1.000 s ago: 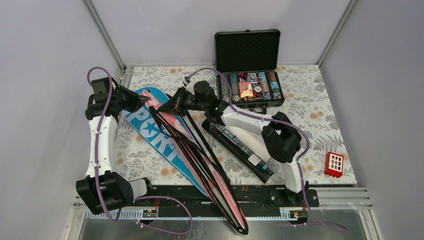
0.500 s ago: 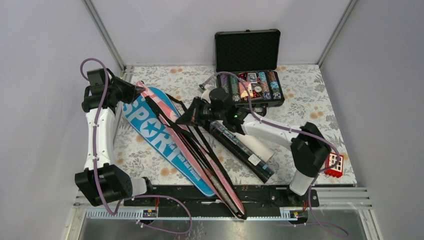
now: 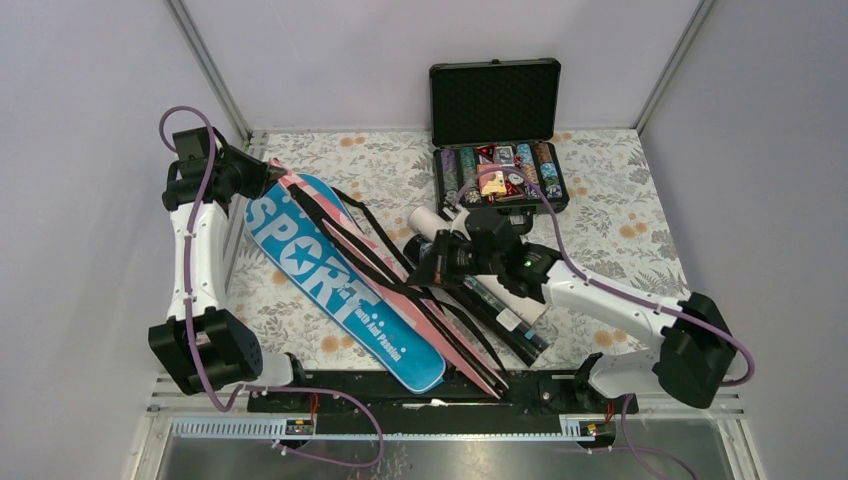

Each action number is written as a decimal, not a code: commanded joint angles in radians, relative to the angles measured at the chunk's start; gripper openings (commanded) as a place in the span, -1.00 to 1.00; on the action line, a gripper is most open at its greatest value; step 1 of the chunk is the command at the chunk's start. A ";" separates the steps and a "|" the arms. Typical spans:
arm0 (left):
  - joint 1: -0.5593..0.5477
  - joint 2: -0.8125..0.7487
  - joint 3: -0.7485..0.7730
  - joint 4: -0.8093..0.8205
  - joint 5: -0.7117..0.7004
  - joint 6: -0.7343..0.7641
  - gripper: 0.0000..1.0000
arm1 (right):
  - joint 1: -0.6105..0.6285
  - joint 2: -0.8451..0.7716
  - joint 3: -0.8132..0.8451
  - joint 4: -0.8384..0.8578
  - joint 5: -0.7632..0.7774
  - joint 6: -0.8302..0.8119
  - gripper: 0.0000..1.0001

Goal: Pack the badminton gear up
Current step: Zip the racket bag at the center of the board.

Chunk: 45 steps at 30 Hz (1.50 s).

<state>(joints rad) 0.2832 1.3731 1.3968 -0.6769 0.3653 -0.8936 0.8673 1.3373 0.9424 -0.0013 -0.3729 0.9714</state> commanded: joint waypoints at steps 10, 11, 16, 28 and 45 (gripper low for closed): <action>0.025 0.074 0.152 0.090 -0.049 0.101 -1.00 | -0.014 -0.264 -0.120 -0.354 0.155 -0.149 -1.00; 0.025 0.081 0.154 0.088 -0.049 0.105 -1.00 | -0.014 -0.281 -0.123 -0.374 0.173 -0.150 -1.00; 0.028 0.123 0.188 0.070 -0.048 0.141 -1.00 | -0.015 -0.347 -0.132 -0.504 0.301 -0.163 -1.00; 0.064 0.214 0.309 -0.043 -0.098 0.226 -1.00 | -0.014 -0.503 -0.176 -0.735 0.483 -0.094 -1.00; 0.090 0.446 0.655 -0.138 -0.257 0.246 -1.00 | -0.016 -0.693 -0.302 -0.991 0.706 0.128 -1.00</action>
<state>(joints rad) 0.3214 1.8065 1.9198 -0.9810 0.2844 -0.7010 0.8574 0.6849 0.6880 -0.7162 0.2016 1.0588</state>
